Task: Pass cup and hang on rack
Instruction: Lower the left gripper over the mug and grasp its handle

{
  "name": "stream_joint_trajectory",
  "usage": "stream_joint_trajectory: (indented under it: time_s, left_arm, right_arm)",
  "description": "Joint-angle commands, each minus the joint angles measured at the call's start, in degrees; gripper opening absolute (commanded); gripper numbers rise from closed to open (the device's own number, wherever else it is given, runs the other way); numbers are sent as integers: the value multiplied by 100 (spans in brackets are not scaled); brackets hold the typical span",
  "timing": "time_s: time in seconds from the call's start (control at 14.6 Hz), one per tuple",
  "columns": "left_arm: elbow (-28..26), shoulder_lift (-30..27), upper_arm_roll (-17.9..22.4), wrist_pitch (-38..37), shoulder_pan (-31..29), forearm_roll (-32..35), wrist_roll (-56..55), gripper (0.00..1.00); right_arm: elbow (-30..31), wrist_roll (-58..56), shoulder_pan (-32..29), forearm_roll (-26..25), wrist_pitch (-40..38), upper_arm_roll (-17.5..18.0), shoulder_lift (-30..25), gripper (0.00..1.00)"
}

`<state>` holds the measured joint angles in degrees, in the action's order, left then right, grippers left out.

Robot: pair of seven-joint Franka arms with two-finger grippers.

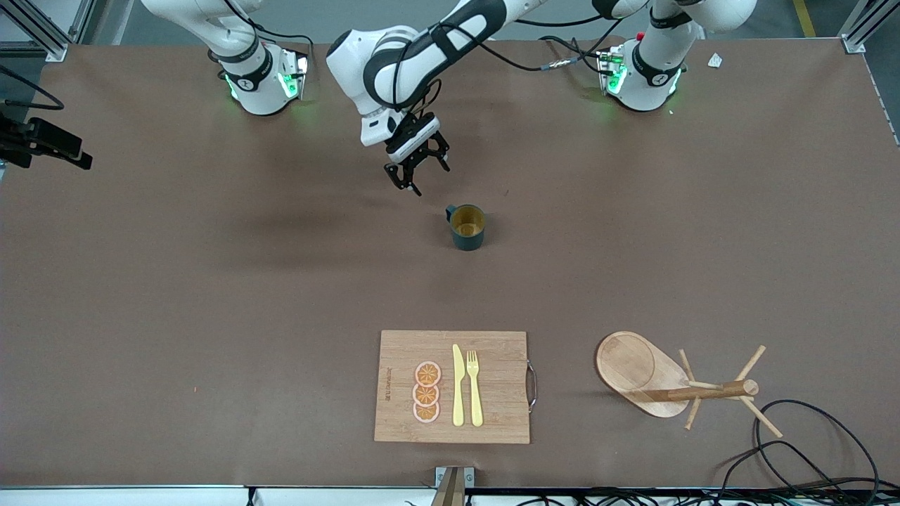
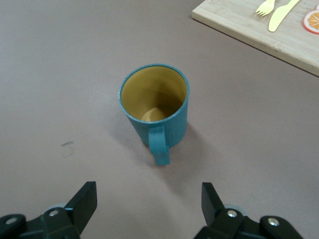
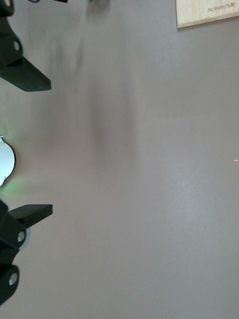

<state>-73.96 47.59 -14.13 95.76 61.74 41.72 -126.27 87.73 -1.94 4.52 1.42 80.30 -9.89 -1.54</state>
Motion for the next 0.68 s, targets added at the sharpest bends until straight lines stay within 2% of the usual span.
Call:
stream_joint_trajectory:
  time_s: [0.0, 0.27, 0.62]
  left_arm:
    - [268, 215, 200, 4, 172, 108, -46, 91]
    - [321, 383, 551, 241, 347, 108, -353, 91]
    - [330, 602, 780, 382, 479, 108, -372, 88]
  right_arm:
    - [192, 53, 5, -27, 91, 5, -171, 100]
    - [192, 27, -4, -27, 100, 5, -163, 100]
    - [183, -122, -13, -27, 118, 5, -163, 100]
